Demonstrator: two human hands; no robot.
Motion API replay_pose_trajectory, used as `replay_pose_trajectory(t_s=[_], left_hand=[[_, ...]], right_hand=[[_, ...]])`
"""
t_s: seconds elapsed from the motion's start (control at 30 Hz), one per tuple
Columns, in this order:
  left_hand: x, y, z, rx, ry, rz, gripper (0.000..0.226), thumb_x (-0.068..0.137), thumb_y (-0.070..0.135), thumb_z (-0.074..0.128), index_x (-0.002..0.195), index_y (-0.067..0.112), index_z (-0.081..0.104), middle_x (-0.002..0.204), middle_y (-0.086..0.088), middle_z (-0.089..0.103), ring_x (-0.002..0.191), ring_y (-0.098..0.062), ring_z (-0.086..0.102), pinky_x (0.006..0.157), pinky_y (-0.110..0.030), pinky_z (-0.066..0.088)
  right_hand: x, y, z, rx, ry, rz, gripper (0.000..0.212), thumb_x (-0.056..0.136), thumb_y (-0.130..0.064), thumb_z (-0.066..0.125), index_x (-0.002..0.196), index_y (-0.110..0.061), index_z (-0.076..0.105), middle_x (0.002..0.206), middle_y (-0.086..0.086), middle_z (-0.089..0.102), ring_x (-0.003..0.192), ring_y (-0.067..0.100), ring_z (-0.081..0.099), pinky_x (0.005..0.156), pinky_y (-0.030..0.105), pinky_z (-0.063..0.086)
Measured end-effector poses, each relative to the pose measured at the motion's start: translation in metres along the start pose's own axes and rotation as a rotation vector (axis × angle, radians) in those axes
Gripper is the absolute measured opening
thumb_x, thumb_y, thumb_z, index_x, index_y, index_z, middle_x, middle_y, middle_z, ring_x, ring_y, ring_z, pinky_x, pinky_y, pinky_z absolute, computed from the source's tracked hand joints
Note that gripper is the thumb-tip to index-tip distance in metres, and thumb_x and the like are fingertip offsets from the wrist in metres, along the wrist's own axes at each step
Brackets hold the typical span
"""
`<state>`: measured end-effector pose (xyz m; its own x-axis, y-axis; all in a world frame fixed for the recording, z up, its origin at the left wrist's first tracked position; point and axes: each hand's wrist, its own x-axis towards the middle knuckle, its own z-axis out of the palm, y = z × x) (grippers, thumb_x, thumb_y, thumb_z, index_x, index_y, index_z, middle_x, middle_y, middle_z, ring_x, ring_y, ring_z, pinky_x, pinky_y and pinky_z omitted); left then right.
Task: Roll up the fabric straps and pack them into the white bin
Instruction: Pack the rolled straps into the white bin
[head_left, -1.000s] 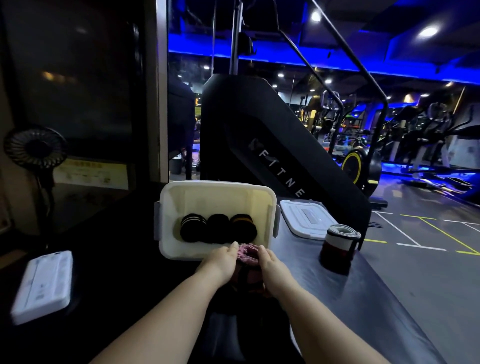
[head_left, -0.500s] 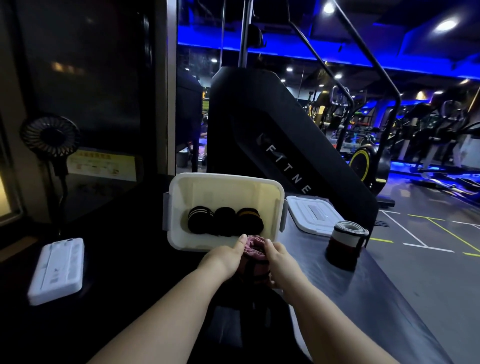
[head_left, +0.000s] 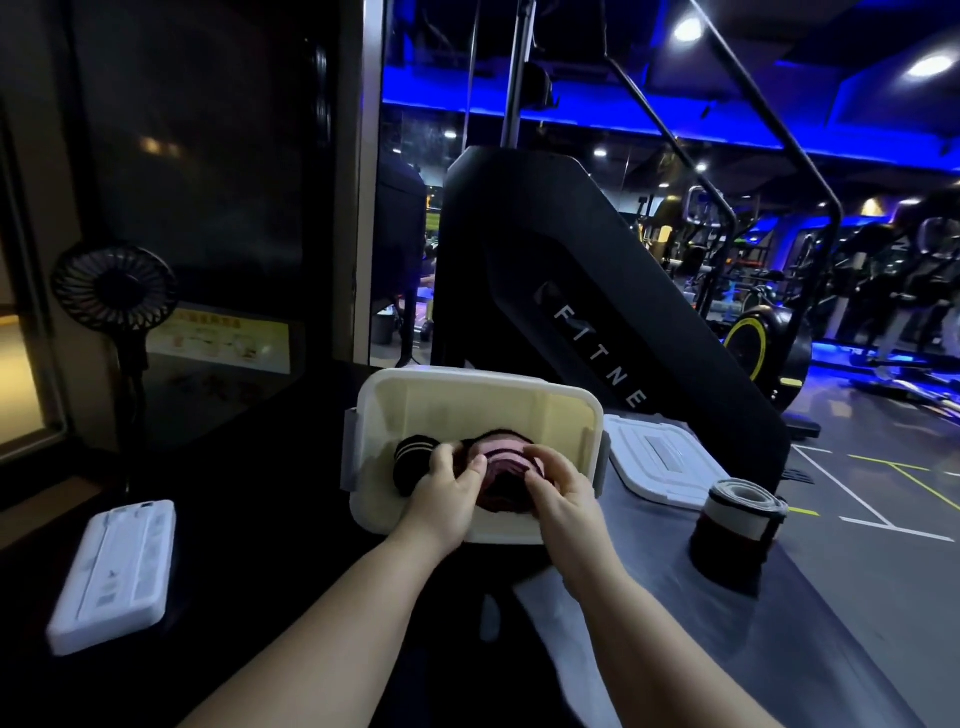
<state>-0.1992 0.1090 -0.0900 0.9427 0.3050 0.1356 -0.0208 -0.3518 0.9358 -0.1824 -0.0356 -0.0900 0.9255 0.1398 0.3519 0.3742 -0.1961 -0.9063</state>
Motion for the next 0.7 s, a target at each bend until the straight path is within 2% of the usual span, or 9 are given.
replay_pose_trajectory(t_s=[0.03,0.1,0.13,0.2,0.3,0.37,0.43,0.6,0.7], left_hand=[[0.005,-0.001,-0.001,0.001,0.012,0.001,0.050,0.099,0.038,0.047,0.142,0.013,0.036,0.141,-0.014,0.049,0.129,-0.028,0.046,0.103,-0.031,0.038],[0.016,-0.002,-0.002,0.019,0.006,-0.012,0.054,0.099,0.037,0.048,0.143,0.011,0.033,0.142,-0.016,0.047,0.130,-0.030,0.045,0.100,-0.029,0.036],[0.022,-0.003,-0.001,0.030,-0.006,-0.022,0.053,0.100,0.036,0.047,0.144,0.011,0.032,0.141,-0.016,0.047,0.130,-0.030,0.045,0.097,-0.027,0.035],[0.035,-0.003,0.001,0.068,-0.022,-0.030,0.049,0.101,0.036,0.045,0.143,0.015,0.033,0.136,-0.016,0.052,0.125,-0.031,0.049,0.092,-0.027,0.036],[0.055,-0.005,0.004,0.139,-0.032,-0.028,0.037,0.101,0.040,0.042,0.133,0.021,0.037,0.128,-0.014,0.055,0.116,-0.033,0.053,0.094,-0.033,0.041],[0.066,-0.004,0.006,0.222,-0.017,-0.012,0.037,0.100,0.044,0.040,0.130,0.022,0.040,0.127,-0.013,0.054,0.115,-0.034,0.052,0.096,-0.037,0.041],[0.074,-0.002,0.007,0.376,0.017,0.021,0.039,0.100,0.046,0.038,0.131,0.022,0.043,0.127,-0.011,0.054,0.118,-0.033,0.051,0.099,-0.037,0.040],[0.089,-0.012,0.017,0.583,0.041,0.114,0.036,0.101,0.044,0.031,0.125,0.023,0.047,0.128,-0.003,0.057,0.123,-0.025,0.048,0.105,-0.042,0.026],[0.092,-0.019,0.019,0.590,0.080,0.157,0.035,0.101,0.045,0.031,0.119,0.024,0.050,0.121,-0.001,0.060,0.116,-0.024,0.052,0.101,-0.040,0.029]], right_hand=[[0.004,0.001,0.004,-0.030,-0.008,-0.012,0.018,0.091,-0.025,0.061,0.107,-0.031,0.069,0.102,-0.007,0.071,0.096,0.003,0.065,0.082,0.016,0.050],[0.014,0.007,0.010,-0.091,0.007,-0.015,0.038,0.082,-0.050,0.064,0.117,-0.035,0.065,0.113,-0.004,0.064,0.105,0.004,0.061,0.092,0.021,0.048],[0.019,0.010,0.012,-0.127,0.021,0.000,0.043,0.082,-0.052,0.065,0.122,-0.037,0.062,0.114,-0.003,0.060,0.105,0.004,0.058,0.092,0.021,0.045],[0.028,0.012,0.015,-0.202,0.047,0.024,0.043,0.088,-0.041,0.066,0.129,-0.037,0.057,0.110,-0.004,0.053,0.100,0.005,0.053,0.085,0.013,0.038],[0.045,0.017,0.019,-0.253,0.058,-0.009,0.042,0.090,-0.032,0.066,0.131,-0.036,0.056,0.102,-0.018,0.053,0.094,0.001,0.054,0.072,0.001,0.036],[0.057,0.022,0.022,-0.274,0.061,-0.023,0.045,0.091,-0.033,0.065,0.133,-0.040,0.053,0.119,-0.014,0.054,0.109,0.008,0.055,0.082,0.005,0.035],[0.066,0.025,0.022,-0.325,0.052,-0.023,0.047,0.092,-0.038,0.063,0.136,-0.042,0.050,0.136,-0.008,0.046,0.120,0.012,0.050,0.090,0.013,0.032],[0.085,0.040,0.023,-0.374,0.028,-0.041,0.041,0.095,-0.037,0.057,0.136,-0.038,0.052,0.142,-0.003,0.043,0.126,0.016,0.045,0.097,0.020,0.033],[0.092,0.045,0.025,-0.426,-0.010,-0.009,0.044,0.097,-0.038,0.053,0.140,-0.039,0.046,0.143,-0.002,0.036,0.127,0.018,0.044,0.102,0.023,0.034]])
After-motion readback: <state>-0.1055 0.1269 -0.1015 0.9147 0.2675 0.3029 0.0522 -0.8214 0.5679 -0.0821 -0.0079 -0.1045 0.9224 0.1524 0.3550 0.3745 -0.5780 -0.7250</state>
